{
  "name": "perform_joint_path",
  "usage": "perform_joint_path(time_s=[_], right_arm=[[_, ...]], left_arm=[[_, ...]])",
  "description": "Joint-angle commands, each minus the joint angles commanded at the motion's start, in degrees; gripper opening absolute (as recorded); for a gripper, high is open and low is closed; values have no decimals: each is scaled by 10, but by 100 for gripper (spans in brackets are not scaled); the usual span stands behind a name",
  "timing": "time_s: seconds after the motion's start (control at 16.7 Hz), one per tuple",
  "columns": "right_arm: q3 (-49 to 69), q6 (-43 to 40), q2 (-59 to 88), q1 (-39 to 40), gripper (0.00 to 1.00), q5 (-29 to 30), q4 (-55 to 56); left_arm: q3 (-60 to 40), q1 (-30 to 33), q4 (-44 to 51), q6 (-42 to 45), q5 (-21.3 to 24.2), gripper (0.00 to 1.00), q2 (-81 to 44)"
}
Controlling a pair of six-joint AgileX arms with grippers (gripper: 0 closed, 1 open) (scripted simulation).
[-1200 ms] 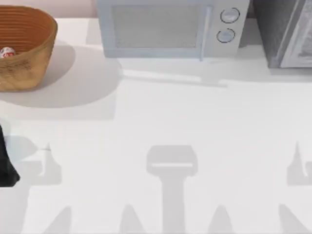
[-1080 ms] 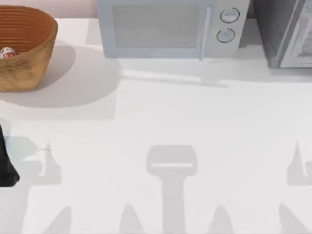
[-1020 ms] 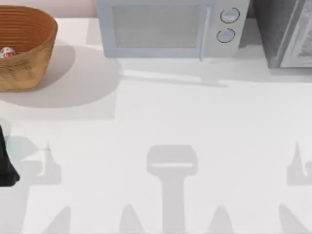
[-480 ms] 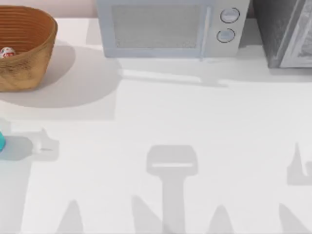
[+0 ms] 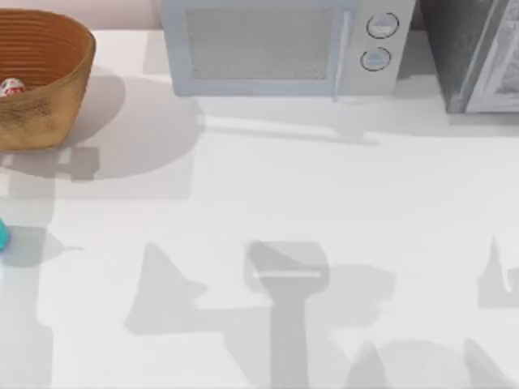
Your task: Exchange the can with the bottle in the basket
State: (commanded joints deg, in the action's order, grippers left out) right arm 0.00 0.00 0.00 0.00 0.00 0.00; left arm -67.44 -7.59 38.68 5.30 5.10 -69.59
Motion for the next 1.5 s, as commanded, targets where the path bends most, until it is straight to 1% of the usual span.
perform_joint_path(time_s=[0.54, 0.72, 0.84, 0.96, 1.08, 1.5], right_arm=[[0, 0, 0, 0, 100, 0, 0], [0, 0, 0, 0, 100, 0, 0], [0, 0, 0, 0, 100, 0, 0], [0, 0, 0, 0, 100, 0, 0], [0, 0, 0, 0, 100, 0, 0], [0, 0, 0, 0, 100, 0, 0]], left_arm=[[-515, -27, 268, 39, 68, 100, -510], [-655, -34, 337, 48, 86, 100, -645], [-731, -37, 375, 52, 97, 100, -718], [-788, -40, 404, 56, 105, 100, -773], [-825, -41, 423, 58, 110, 100, -809], [-841, -37, 428, 59, 112, 100, -819]])
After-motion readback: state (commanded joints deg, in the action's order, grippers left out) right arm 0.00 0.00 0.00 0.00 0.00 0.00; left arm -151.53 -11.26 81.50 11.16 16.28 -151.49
